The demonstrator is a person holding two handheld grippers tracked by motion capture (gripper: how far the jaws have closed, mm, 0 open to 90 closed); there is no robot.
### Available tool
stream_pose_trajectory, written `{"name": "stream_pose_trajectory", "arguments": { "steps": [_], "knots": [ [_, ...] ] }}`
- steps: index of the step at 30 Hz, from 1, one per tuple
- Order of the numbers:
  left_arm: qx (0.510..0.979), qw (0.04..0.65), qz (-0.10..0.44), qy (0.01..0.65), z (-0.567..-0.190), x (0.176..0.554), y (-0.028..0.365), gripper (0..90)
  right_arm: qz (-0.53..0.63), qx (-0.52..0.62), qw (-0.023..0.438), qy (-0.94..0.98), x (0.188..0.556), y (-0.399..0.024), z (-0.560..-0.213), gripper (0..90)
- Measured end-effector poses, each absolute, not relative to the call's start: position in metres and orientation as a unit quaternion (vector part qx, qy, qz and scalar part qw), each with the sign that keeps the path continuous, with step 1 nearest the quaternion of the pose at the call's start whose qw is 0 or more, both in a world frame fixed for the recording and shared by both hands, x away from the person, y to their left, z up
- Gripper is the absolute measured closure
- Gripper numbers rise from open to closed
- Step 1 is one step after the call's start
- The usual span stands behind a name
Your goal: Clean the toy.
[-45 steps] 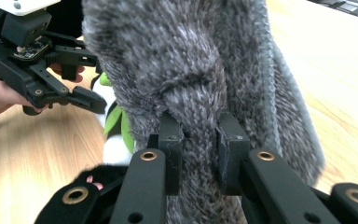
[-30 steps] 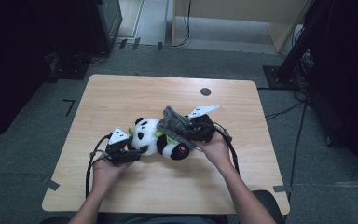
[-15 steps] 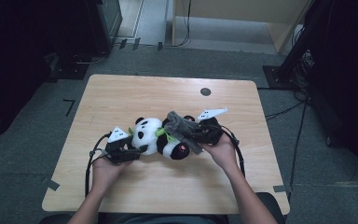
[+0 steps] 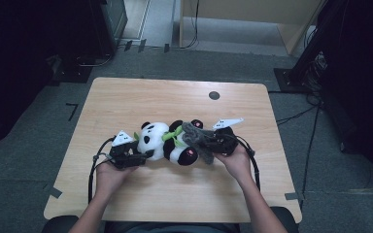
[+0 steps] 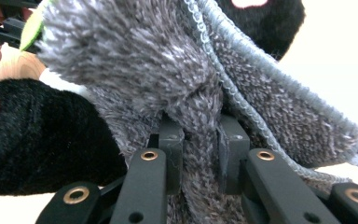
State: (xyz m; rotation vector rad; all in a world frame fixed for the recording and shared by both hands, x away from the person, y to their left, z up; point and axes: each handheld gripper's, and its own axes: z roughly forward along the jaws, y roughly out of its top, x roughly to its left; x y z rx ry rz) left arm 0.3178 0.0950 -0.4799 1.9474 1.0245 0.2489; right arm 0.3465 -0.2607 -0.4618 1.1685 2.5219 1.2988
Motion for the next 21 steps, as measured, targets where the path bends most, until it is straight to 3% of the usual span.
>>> {"name": "stream_pose_trajectory", "arguments": {
  "steps": [11,21],
  "knots": [
    [0.783,0.452,0.092,0.418,-0.478,0.322,0.097,31.7,0.389,0.423,0.041,0.817,0.346,-0.281,-0.465,77.1],
    [0.781,0.453,0.105,0.417,-0.477,0.319,0.095,31.7,0.448,0.389,0.076,0.801,0.331,-0.270,-0.409,77.8]
  ]
}}
